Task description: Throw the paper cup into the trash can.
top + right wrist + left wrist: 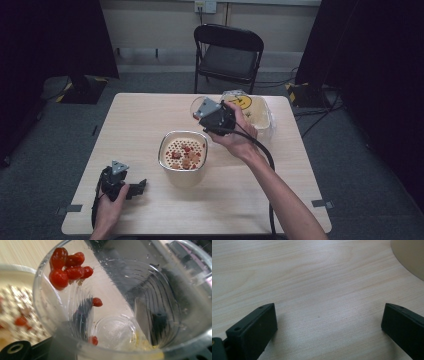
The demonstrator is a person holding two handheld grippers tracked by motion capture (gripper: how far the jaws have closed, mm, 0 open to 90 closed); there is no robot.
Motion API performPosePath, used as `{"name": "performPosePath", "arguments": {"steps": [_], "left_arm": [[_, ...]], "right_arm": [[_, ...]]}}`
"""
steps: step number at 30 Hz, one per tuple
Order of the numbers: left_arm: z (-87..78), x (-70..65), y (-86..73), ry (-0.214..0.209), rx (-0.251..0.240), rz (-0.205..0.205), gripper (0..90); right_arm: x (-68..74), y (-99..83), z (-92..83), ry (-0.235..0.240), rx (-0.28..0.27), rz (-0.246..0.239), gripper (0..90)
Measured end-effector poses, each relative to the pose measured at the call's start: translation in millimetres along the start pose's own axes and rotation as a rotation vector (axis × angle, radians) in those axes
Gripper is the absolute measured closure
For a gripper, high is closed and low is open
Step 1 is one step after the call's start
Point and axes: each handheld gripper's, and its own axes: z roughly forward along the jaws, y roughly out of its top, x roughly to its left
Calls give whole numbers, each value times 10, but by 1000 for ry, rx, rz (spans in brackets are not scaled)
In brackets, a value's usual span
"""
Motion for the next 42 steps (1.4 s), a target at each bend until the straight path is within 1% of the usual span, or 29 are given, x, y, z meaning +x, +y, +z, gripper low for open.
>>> {"name": "performPosePath", "arguments": {"steps": [1,2,3,4,6,10,11,12,13,14,15,16,21,22,23,25,26,27,29,30,31,33,34,35,36,37,38,40,42], "left_arm": [[0,0,0,0,0,0,0],[0,0,0,0,0,0,0],[0,0,0,0,0,0,0],[0,0,0,0,0,0,0],[0,0,0,0,0,0,0],[0,0,0,0,0,0,0],[0,0,0,0,0,0,0],[0,0,0,0,0,0,0],[0,0,0,0,0,0,0],[0,0,0,0,0,0,0],[0,0,0,0,0,0,0],[0,0,0,0,0,0,0],[0,0,0,0,0,0,0],[0,0,0,0,0,0,0],[0,0,0,0,0,0,0],[0,0,0,0,0,0,0],[0,0,0,0,0,0,0],[0,0,0,0,0,0,0],[0,0,0,0,0,0,0],[0,0,0,0,0,0,0],[0,0,0,0,0,0,0],[0,0,0,0,0,0,0],[0,0,0,0,0,0,0],[0,0,0,0,0,0,0],[0,0,0,0,0,0,0],[0,0,0,0,0,0,0],[0,0,0,0,0,0,0],[0,0,0,0,0,0,0],[0,0,0,0,0,0,0]], "right_arm": [[-64,-13,-10,34,-22,61,486],[-139,-28,-23,72,-50,135,486],[-198,-42,-30,103,-76,194,486],[-286,-65,-42,145,-109,280,486],[-383,-95,-51,178,-138,359,485],[-601,-186,-70,223,-191,484,484],[-655,-211,-73,224,-198,510,483],[-655,-211,-73,224,-198,510,483],[-762,-262,-75,221,-197,544,481],[-815,-289,-79,218,-197,562,481],[-868,-316,-81,210,-194,577,480],[-918,-340,-82,196,-186,577,480],[-1142,-469,-75,143,-154,613,472],[-1176,-502,-64,130,-149,619,470],[-1204,-542,-46,124,-145,636,465],[-1247,-607,-3,107,-115,645,460],[-1247,-607,-3,107,-115,645,460],[-1293,-658,42,90,-88,651,451],[-1337,-703,86,71,-65,660,414],[-1337,-703,86,71,-65,660,414],[-1366,-750,128,62,-62,679,387],[-1370,-782,177,50,-33,679,329],[-1370,-796,196,46,-21,682,323],[-1373,-811,208,44,-20,691,299],[-1379,-824,218,48,-26,703,262],[-1382,-830,227,42,-23,708,220],[-1382,-832,238,33,-10,708,190],[-1381,-832,246,31,-3,706,186],[-1378,-832,247,28,-10,714,172]]}}
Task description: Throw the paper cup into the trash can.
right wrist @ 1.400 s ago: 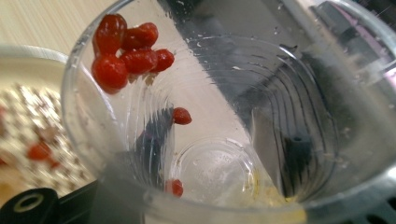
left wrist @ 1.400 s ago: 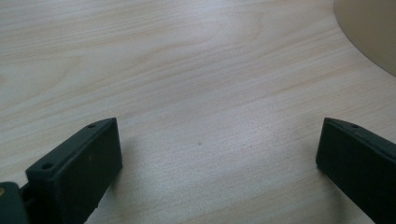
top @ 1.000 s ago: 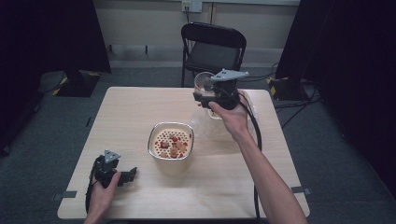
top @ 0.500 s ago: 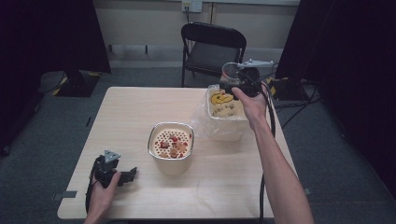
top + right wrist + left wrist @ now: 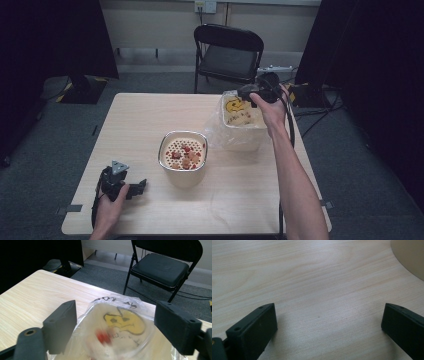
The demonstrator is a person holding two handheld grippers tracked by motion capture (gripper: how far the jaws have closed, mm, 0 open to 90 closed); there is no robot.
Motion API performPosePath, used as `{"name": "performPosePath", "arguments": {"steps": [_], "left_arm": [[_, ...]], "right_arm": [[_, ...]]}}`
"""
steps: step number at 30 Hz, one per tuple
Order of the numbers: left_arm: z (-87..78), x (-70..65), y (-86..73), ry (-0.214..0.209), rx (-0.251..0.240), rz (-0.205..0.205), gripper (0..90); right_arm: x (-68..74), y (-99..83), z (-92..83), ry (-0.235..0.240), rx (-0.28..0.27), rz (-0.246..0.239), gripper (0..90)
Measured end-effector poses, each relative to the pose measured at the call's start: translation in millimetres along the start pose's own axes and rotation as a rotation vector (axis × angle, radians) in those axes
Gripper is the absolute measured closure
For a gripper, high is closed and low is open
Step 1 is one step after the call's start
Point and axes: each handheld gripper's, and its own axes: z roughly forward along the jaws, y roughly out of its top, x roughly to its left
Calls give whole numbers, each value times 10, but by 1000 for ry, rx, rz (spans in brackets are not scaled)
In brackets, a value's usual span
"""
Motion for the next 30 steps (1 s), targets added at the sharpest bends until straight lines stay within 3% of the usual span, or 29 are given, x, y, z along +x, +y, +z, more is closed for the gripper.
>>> {"name": "performPosePath", "arguments": {"steps": [8,16,19,25,30], "left_arm": [[0,0,0,0,0,0,0],[0,0,0,0,0,0,0],[0,2,1,-1,0,2,0],[0,6,3,-1,3,7,0],[1,5,3,-3,2,4,0]], "right_arm": [[15,-7,-55,13,-10,-2,167],[121,-134,-259,43,-23,-31,187],[205,-230,-415,57,-64,-69,193],[274,-452,-579,84,-54,-89,178],[307,-660,-730,79,-44,-93,189]]}}
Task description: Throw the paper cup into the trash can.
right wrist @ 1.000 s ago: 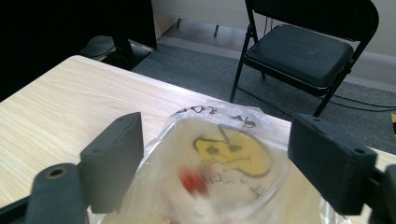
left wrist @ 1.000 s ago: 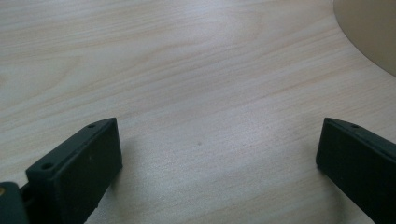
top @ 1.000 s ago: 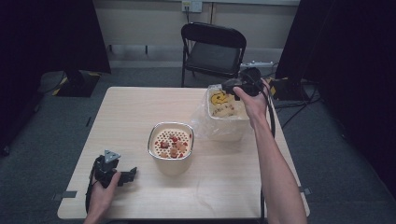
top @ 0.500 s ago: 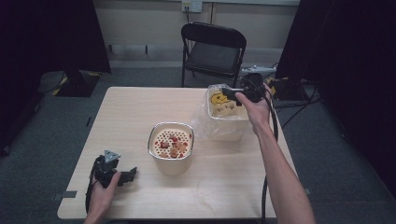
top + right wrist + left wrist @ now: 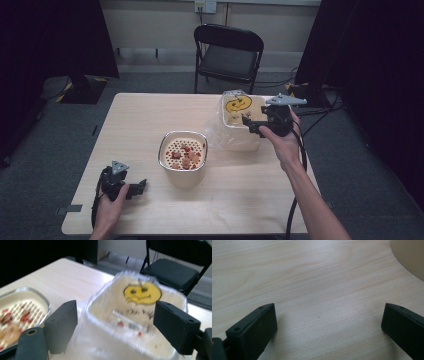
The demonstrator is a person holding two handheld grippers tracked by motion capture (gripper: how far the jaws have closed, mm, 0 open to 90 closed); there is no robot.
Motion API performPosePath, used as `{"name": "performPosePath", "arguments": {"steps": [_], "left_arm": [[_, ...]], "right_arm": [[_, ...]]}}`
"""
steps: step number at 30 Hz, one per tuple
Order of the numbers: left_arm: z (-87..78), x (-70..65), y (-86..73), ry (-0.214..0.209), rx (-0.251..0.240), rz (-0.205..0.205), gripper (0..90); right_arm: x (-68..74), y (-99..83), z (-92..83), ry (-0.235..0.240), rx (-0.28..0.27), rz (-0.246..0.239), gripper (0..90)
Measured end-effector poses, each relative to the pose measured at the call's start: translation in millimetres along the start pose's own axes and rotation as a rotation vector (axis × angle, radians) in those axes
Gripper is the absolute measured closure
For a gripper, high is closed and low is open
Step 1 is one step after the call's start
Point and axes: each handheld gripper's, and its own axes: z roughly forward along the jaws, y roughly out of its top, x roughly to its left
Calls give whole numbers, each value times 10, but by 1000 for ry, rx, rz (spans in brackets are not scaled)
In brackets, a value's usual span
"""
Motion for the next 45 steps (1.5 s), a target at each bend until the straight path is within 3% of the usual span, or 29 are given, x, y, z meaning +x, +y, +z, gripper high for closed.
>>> {"name": "performPosePath", "arguments": {"steps": [7,12,21,25,30,36,37,38,39,45], "left_arm": [[-1,1,0,2,1,3,0],[-1,1,0,2,1,3,0],[5,-4,2,2,-2,-6,0],[5,-4,2,2,-2,-6,0],[4,-4,2,2,-2,-5,0],[4,-4,3,2,-2,-6,0],[5,-3,3,3,-1,-4,0],[5,-3,3,3,-1,-4,0],[5,-4,2,2,-2,-6,0],[5,-4,2,2,-2,-5,0]], "right_arm": [[96,-344,-211,-25,5,4,169],[142,-517,-316,-17,8,17,165],[189,-1072,-360,7,87,58,146],[174,-1230,-345,6,109,74,144],[156,-1541,-247,-9,174,88,146],[115,-1803,-110,-21,225,68,156],[79,-1906,-34,0,275,87,167],[79,-1906,-34,0,275,87,167],[73,-1975,12,-38,307,55,156],[57,-2054,29,-82,291,45,133]]}}
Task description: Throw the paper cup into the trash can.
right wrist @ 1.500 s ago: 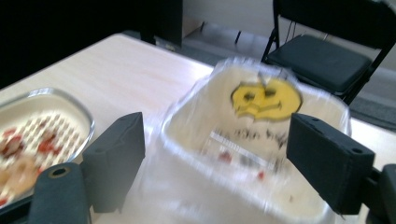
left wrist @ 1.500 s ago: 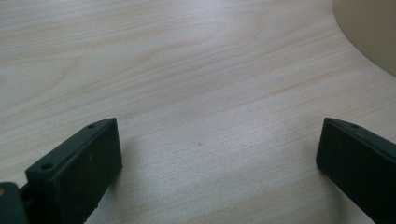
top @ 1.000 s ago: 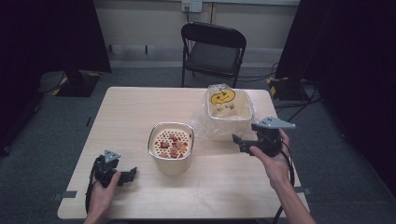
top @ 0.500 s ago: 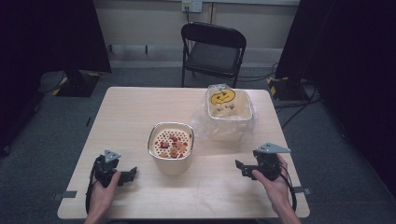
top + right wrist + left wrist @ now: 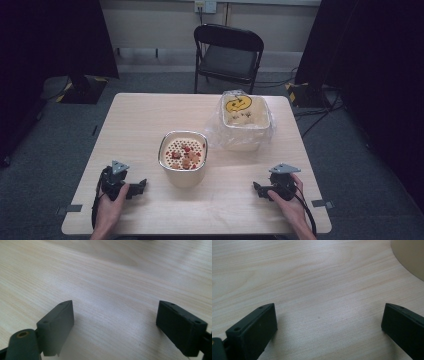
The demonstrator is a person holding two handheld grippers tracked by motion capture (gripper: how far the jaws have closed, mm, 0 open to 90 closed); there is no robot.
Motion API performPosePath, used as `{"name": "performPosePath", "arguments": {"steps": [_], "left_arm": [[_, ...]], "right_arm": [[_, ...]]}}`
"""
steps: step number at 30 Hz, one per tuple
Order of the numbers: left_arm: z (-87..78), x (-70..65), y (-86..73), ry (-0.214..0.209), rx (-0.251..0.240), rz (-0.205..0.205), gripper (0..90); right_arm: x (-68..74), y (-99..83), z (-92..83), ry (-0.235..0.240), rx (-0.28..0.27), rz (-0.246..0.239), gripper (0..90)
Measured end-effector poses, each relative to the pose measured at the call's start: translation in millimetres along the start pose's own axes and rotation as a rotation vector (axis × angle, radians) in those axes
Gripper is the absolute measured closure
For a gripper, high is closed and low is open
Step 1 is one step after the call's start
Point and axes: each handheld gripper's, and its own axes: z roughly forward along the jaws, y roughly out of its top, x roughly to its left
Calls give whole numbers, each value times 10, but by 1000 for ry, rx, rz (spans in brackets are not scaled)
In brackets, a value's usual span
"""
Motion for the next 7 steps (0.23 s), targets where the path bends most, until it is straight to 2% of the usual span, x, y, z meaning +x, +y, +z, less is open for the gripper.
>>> {"name": "performPosePath", "arguments": {"steps": [4,7], "left_arm": [[0,0,0,0,0,0,0],[0,0,0,0,0,0,0]], "right_arm": [[9,-39,9,-7,-31,8,120],[7,-38,11,-6,-31,6,120]]}}
